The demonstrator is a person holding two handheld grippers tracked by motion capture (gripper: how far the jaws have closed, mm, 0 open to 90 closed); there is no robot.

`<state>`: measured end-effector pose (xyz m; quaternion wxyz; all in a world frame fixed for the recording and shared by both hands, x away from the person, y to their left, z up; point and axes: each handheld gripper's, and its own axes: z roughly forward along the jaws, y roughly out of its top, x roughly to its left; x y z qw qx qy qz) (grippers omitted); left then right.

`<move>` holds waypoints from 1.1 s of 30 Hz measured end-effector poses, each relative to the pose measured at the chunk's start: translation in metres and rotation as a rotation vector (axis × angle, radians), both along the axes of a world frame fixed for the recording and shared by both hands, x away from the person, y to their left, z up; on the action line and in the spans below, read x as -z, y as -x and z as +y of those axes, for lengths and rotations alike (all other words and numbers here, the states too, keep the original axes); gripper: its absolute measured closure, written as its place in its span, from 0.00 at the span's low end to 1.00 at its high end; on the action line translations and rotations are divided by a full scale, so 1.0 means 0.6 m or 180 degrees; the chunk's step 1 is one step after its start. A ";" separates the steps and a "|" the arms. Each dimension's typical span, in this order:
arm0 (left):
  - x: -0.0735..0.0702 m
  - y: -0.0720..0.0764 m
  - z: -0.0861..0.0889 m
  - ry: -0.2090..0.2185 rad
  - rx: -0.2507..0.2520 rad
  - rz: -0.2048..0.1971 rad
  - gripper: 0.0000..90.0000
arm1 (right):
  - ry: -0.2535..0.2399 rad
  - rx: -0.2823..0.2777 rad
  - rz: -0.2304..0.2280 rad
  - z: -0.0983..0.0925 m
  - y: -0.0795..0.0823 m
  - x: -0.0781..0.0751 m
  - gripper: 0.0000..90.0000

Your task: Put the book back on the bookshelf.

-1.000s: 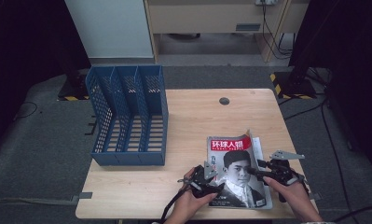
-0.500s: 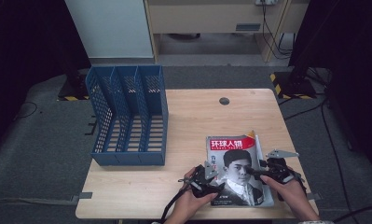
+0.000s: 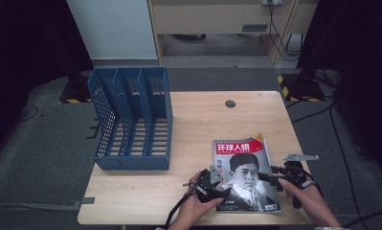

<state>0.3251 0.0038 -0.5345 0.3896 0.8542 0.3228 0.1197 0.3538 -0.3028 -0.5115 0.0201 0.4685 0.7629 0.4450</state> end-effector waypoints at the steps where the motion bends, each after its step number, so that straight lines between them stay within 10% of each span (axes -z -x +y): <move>1: 0.000 0.000 0.000 0.0000 0.0000 0.0000 0.27 | 0.0000 0.0000 0.0000 0.000 0.000 0.000 0.36; 6: 0.000 0.000 0.000 0.0003 -0.0001 0.0006 0.27 | 0.0004 0.0011 -0.0046 0.011 0.003 -0.006 0.32; 11: 0.000 -0.003 -0.001 0.0003 0.0032 -0.0005 0.27 | 0.0363 0.0036 -0.0139 0.032 -0.002 0.005 0.33; 16: 0.000 -0.006 -0.002 0.0007 0.0053 -0.0005 0.27 | 0.0655 0.0115 -0.0325 0.045 -0.004 0.010 0.42; 21: 0.000 -0.006 -0.004 0.0018 0.0032 0.0015 0.26 | 0.1106 0.0230 -0.0640 0.054 0.002 0.008 0.72; 33: 0.001 -0.004 -0.010 0.0050 -0.0006 0.0079 0.17 | 0.1016 0.0291 -0.0932 0.057 0.013 -0.017 0.93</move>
